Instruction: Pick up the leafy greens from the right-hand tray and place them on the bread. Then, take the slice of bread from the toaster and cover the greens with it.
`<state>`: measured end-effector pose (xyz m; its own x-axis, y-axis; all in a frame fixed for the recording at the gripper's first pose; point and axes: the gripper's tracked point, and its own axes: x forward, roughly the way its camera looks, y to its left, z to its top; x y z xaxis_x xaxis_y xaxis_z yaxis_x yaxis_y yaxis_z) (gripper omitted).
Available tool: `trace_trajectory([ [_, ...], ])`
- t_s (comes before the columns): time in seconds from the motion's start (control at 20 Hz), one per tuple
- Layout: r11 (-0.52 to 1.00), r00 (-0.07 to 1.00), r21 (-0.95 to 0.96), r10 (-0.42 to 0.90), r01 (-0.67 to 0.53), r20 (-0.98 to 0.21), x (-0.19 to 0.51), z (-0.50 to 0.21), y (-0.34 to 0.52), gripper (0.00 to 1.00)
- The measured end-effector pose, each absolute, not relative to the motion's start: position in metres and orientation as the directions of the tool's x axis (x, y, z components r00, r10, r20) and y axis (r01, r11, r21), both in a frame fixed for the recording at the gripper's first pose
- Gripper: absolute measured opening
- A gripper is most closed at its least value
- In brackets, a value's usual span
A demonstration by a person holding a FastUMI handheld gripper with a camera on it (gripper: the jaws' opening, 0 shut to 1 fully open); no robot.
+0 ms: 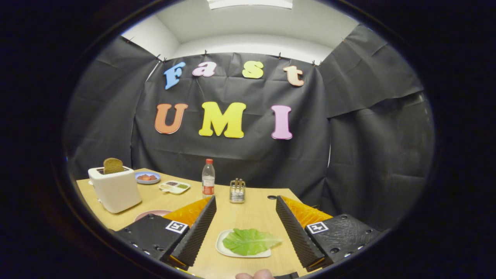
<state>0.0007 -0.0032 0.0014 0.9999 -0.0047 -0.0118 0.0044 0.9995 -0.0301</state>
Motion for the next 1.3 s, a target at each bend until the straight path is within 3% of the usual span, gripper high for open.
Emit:
trace_trajectory([
  [0.45, 0.999, 0.997, 0.049, 0.015, -0.011, -0.081, 0.006, -0.017, -0.010, 0.95],
  [0.85, 0.960, 0.960, 0.279, 0.047, 0.033, -0.275, 0.024, -0.070, -0.030, 0.95],
  [1.05, 0.868, 0.908, 0.476, 0.079, 0.140, -0.412, 0.039, -0.112, -0.044, 0.95],
  [1.3, 0.752, 0.872, 0.606, 0.090, 0.257, -0.481, 0.050, -0.142, -0.058, 0.95],
])
